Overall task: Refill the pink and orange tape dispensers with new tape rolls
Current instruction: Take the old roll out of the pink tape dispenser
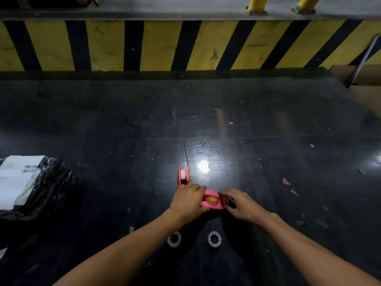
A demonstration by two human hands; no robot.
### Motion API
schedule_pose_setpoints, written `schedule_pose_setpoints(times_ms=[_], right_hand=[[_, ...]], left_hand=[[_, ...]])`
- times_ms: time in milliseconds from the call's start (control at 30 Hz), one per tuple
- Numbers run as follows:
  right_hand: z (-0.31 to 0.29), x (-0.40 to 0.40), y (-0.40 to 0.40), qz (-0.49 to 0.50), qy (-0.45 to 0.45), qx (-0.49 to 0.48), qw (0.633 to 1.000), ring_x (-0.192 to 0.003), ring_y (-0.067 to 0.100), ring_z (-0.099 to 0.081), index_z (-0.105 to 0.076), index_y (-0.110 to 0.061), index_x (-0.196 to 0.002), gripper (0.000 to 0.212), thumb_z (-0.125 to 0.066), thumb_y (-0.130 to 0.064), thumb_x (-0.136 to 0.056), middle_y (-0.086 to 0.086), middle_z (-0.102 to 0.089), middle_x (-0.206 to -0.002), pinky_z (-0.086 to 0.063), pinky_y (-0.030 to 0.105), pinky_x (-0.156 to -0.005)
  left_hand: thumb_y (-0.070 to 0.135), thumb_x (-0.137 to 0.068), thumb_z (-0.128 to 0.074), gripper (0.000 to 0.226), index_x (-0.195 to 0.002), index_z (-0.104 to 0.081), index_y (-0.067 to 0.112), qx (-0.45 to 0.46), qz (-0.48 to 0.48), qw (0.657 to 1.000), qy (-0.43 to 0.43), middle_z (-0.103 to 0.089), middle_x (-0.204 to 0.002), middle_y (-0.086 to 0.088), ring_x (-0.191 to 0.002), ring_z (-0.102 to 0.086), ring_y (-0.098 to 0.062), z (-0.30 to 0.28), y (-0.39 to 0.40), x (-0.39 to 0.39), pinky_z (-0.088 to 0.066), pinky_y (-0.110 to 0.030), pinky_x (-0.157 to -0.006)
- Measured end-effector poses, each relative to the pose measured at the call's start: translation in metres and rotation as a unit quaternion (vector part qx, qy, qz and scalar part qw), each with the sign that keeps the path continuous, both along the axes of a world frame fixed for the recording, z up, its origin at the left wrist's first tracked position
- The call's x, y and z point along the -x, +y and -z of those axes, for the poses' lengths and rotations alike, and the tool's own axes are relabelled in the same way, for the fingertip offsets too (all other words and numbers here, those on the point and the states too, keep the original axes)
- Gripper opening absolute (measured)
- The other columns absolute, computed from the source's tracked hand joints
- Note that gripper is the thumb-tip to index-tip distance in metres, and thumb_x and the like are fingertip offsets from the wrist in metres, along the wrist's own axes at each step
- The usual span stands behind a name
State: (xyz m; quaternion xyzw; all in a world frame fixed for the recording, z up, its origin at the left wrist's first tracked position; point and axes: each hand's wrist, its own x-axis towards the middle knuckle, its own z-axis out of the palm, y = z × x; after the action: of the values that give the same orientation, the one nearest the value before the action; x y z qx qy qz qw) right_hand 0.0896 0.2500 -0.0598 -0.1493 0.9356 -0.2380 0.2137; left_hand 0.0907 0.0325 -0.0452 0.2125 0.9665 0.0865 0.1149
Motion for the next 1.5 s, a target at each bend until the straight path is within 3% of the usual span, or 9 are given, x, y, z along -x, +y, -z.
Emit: schedule_pose_setpoints(times_ms=[133, 333, 500, 800, 967, 1100, 1233, 1367, 1500], right_hand=[[0.008, -0.006, -0.011, -0.031, 0.015, 0.007, 0.999, -0.121, 0.018, -0.053, -0.054, -0.02, -0.131, 0.048, -0.06, -0.019, -0.083, 0.003, -0.059, -0.13, -0.037, 0.026, -0.106], [0.01, -0.012, -0.025, -0.052, 0.05, -0.021, 0.997, -0.122, 0.019, -0.05, -0.053, -0.027, -0.13, 0.044, -0.058, -0.031, -0.086, -0.002, -0.057, -0.131, -0.036, 0.029, -0.102], [0.002, -0.015, -0.045, -0.055, 0.114, -0.056, 0.99, -0.123, 0.017, -0.045, -0.054, -0.035, -0.129, 0.042, -0.056, -0.042, -0.089, -0.007, -0.058, -0.126, -0.031, 0.035, -0.1], [0.001, -0.021, -0.057, -0.02, 0.176, -0.051, 0.983, -0.105, 0.015, -0.057, -0.066, -0.03, -0.109, 0.025, -0.052, -0.035, -0.089, -0.007, -0.067, -0.109, -0.031, 0.033, -0.091], [0.0, -0.02, -0.054, -0.009, 0.151, 0.002, 0.988, -0.097, 0.015, -0.062, -0.069, -0.027, -0.102, 0.02, -0.058, -0.035, -0.087, -0.007, -0.07, -0.102, -0.036, 0.032, -0.094], [-0.002, -0.016, -0.047, 0.014, 0.122, 0.054, 0.991, -0.092, 0.014, -0.064, -0.07, -0.024, -0.097, 0.015, -0.061, -0.029, -0.086, -0.006, -0.074, -0.099, -0.039, 0.04, -0.103], [-0.011, -0.019, -0.042, 0.091, 0.107, 0.11, 0.984, -0.093, 0.016, -0.062, -0.072, -0.021, -0.094, 0.017, -0.069, -0.033, -0.083, -0.004, -0.073, -0.095, -0.046, 0.035, -0.09], [-0.027, -0.033, -0.042, 0.228, 0.037, 0.258, 0.938, -0.073, 0.001, -0.064, -0.074, -0.016, -0.085, 0.016, -0.079, -0.029, -0.077, -0.006, -0.074, -0.082, -0.047, 0.013, -0.068], [-0.03, -0.046, -0.04, 0.274, -0.078, 0.384, 0.878, -0.062, 0.0, -0.063, -0.073, -0.001, -0.087, 0.011, -0.075, -0.007, -0.078, 0.002, -0.072, -0.074, -0.047, 0.011, -0.059]], left_hand=[[0.052, -0.087, -0.062, 0.058, -0.134, -0.048, 0.02, -0.004, -0.045, 0.999, -0.025, -0.06, -0.131, -0.005, -0.112, -0.063, -0.03, 0.001, -0.01, -0.018, -0.05, -0.041, -0.092], [0.063, -0.084, -0.062, 0.059, -0.127, -0.052, 0.023, -0.021, -0.079, 0.996, -0.037, -0.064, -0.121, -0.002, -0.104, -0.066, -0.028, 0.01, -0.019, -0.033, -0.052, -0.04, -0.083], [0.066, -0.081, -0.063, 0.06, -0.126, -0.052, 0.028, -0.048, -0.098, 0.993, -0.055, -0.064, -0.118, 0.002, -0.104, -0.066, -0.025, 0.013, -0.022, -0.032, -0.053, -0.039, -0.084], [0.063, -0.081, -0.066, 0.058, -0.126, -0.053, 0.031, -0.067, -0.106, 0.99, -0.056, -0.064, -0.115, 0.003, -0.102, -0.065, -0.023, 0.016, -0.023, -0.033, -0.05, -0.036, -0.08], [0.061, -0.08, -0.067, 0.058, -0.128, -0.051, 0.032, -0.076, -0.11, 0.989, -0.056, -0.064, -0.115, 0.004, -0.103, -0.064, -0.022, 0.016, -0.023, -0.035, -0.05, -0.036, -0.081], [0.064, -0.081, -0.065, 0.059, -0.129, -0.051, 0.033, -0.084, -0.114, 0.989, -0.05, -0.064, -0.118, 0.004, -0.104, -0.064, -0.022, 0.016, -0.024, -0.038, -0.05, -0.036, -0.081], [0.065, -0.08, -0.065, 0.068, -0.137, -0.047, 0.032, -0.106, -0.115, 0.986, -0.057, -0.06, -0.126, 0.005, -0.111, -0.062, -0.02, 0.02, -0.024, -0.038, -0.051, -0.038, -0.087], [0.056, -0.08, -0.069, 0.072, -0.143, -0.044, 0.03, -0.241, -0.149, 0.959, -0.022, -0.051, -0.135, 0.008, -0.114, -0.057, -0.011, 0.017, -0.022, -0.045, -0.052, -0.037, -0.093], [0.028, -0.081, -0.079, 0.036, -0.115, -0.064, 0.028, -0.409, -0.136, 0.902, -0.004, -0.062, -0.104, 0.008, -0.084, -0.059, 0.0, 0.005, -0.009, -0.054, -0.047, -0.014, -0.074]])
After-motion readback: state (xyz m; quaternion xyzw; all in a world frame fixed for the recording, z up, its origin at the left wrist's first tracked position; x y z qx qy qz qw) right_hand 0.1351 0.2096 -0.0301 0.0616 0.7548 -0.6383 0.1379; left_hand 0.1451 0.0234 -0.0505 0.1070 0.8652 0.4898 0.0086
